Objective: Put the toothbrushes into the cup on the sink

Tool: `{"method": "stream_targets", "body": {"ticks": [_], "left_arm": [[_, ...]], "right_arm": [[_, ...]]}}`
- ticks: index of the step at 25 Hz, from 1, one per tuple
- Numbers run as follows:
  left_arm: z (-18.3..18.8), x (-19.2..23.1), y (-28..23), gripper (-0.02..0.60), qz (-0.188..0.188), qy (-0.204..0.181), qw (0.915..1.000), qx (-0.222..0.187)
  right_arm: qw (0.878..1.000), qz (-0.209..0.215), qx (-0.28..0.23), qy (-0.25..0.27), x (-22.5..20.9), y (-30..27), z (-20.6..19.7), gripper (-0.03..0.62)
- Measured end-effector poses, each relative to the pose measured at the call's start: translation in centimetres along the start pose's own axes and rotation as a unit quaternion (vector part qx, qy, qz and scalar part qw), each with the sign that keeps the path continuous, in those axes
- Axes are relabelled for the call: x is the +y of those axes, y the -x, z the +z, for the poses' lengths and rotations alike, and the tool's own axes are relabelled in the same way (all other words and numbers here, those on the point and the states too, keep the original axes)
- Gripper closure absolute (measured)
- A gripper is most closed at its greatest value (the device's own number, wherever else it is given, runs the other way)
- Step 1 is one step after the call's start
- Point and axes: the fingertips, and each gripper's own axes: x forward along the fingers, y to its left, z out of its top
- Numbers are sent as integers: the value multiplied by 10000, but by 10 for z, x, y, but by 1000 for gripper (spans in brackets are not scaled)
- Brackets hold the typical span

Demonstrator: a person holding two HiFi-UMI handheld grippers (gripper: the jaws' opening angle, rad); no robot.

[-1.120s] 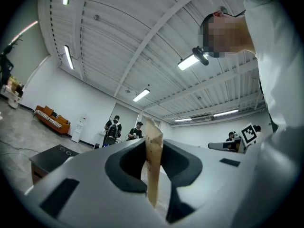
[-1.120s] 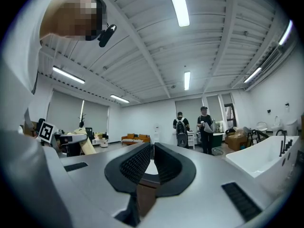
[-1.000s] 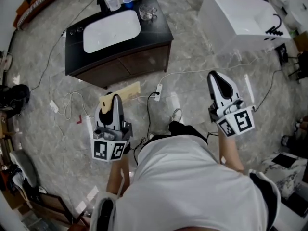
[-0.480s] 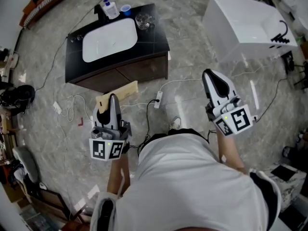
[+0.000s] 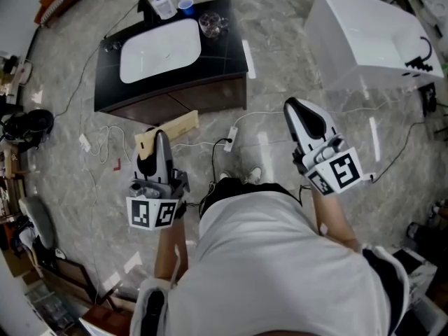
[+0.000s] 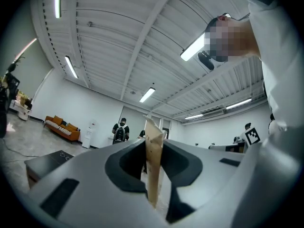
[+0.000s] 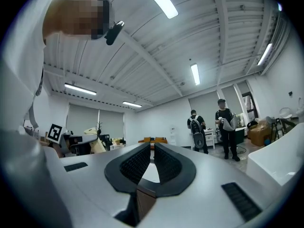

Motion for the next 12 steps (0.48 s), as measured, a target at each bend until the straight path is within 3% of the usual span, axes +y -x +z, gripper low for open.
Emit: {"method": "stream_targets", "body": {"ticks": [6,12], "left_arm": [[-1,5,-21,508,4,-30,10000,-86],[-7,13,-47,508,-182,44,9998,-110]], "right_arm": [[9999,100,57,27,-6,-12,0,545],[9998,-118,76,125,-19,-20,4,545]]}}
